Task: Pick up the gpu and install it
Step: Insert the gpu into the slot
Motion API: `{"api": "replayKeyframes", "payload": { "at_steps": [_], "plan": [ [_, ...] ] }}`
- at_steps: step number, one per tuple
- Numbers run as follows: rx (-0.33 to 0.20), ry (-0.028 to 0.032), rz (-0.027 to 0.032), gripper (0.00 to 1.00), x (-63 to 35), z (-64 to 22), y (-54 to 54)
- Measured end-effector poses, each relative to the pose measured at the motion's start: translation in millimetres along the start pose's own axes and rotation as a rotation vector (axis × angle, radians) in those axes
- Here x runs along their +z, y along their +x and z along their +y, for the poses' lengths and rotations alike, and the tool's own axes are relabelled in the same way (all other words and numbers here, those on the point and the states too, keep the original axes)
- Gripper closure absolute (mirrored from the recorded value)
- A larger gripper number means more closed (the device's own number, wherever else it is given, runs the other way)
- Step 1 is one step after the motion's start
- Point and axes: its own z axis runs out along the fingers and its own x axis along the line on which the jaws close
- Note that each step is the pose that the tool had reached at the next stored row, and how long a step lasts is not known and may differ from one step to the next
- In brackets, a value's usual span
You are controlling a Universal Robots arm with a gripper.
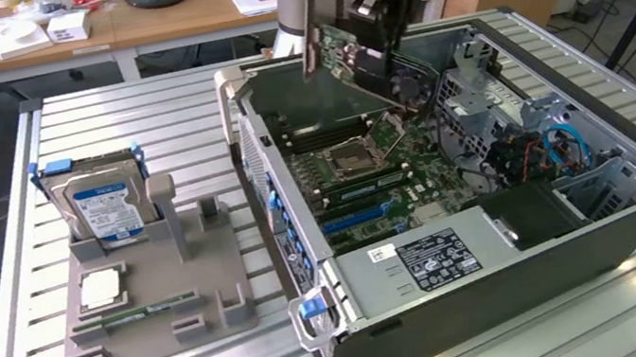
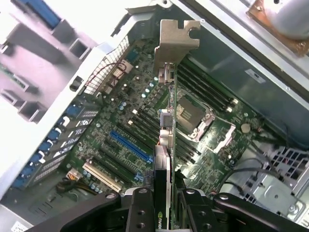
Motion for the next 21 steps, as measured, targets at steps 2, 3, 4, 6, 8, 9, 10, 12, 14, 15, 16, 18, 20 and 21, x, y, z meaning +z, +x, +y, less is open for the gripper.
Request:
{"api": "replayKeyframes", "payload": {
  "at_steps": [2,3,4,6,8,9,10,12,14,15,16,18,20,21],
  "plan": [
    [-0.036,-0.0013,0.0015,0.74,0.2,0.0,0.0],
    [-0.055,-0.0020,0.0024,0.74,0.3,0.0,0.0],
    [-0.073,-0.0026,0.0032,0.74,0.5,0.0,0.0],
    [-0.109,-0.0039,0.0048,0.74,0.7,0.0,0.0],
    [-0.145,-0.0052,0.0064,0.74,0.9,0.0,0.0],
    [-0.163,-0.0058,0.0072,0.74,1.1,-0.1,0.0],
    [-0.182,-0.0065,0.0080,0.74,1.2,-0.1,0.0],
    [-0.218,-0.0078,0.0096,0.74,1.5,-0.1,0.1],
    [-0.254,-0.0091,0.0112,0.74,1.7,-0.1,0.1],
    [-0.273,-0.0098,0.0120,0.74,1.9,-0.1,0.1],
    [-0.291,-0.0104,0.0128,0.74,2.0,-0.1,0.1],
    [-0.327,-0.0117,0.0144,0.74,2.3,-0.1,0.1],
    [-0.363,-0.0129,0.0160,0.74,2.5,-0.1,0.1],
    [-0.381,-0.0136,0.0168,0.74,2.7,-0.1,0.1]
  ]
}}
